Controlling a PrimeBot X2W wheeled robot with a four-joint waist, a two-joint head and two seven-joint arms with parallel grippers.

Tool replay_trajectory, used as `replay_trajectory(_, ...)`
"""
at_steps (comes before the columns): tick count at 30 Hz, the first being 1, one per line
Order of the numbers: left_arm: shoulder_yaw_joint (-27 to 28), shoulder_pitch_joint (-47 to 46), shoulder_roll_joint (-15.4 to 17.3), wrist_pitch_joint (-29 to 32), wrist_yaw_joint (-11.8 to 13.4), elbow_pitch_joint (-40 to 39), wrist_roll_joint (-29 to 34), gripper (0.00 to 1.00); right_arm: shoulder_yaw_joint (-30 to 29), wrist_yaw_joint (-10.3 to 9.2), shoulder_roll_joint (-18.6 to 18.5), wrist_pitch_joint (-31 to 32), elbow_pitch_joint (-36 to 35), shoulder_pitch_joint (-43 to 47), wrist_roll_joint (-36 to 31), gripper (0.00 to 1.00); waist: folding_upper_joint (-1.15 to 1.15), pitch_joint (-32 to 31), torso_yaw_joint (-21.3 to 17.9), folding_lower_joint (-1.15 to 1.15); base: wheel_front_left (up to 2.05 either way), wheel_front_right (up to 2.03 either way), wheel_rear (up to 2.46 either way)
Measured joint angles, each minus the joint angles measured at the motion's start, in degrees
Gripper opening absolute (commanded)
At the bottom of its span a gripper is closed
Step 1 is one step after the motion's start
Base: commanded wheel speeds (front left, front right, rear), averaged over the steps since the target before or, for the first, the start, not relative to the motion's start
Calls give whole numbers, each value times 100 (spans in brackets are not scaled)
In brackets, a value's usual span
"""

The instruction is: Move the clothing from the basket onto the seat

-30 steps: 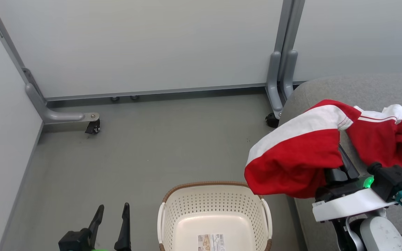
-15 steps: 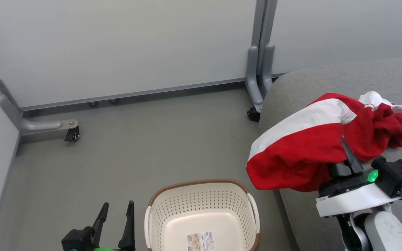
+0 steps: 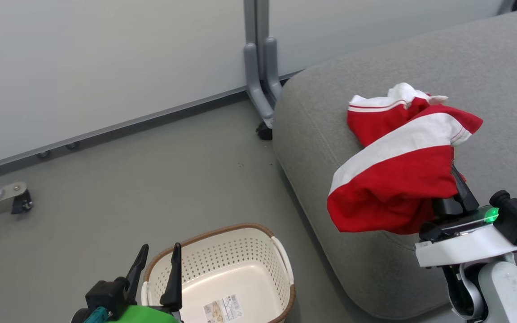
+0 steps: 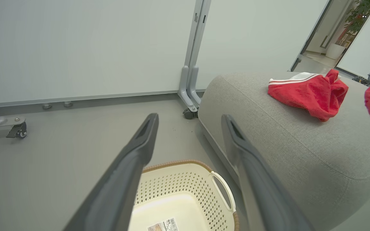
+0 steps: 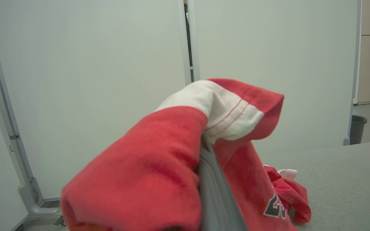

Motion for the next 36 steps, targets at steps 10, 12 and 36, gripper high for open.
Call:
replay_trajectory(10,-165,-229,-4,0,0,-68,113,100,-130,0,83,0,-116,-92,-10,0,0,260,-1094,0,0,0,0)
replay_trajectory(12,-222,-303,-5,0,0,-85,118,100,-244,0,126,0,-175,-91,-13,0,0,318,-1261,0,0,0,0)
replay_trajectory(36,-859,-806,132,0,0,81,108,100,-744,-1,361,0,-503,128,-182,0,0,874,-1822,0,0,0,0)
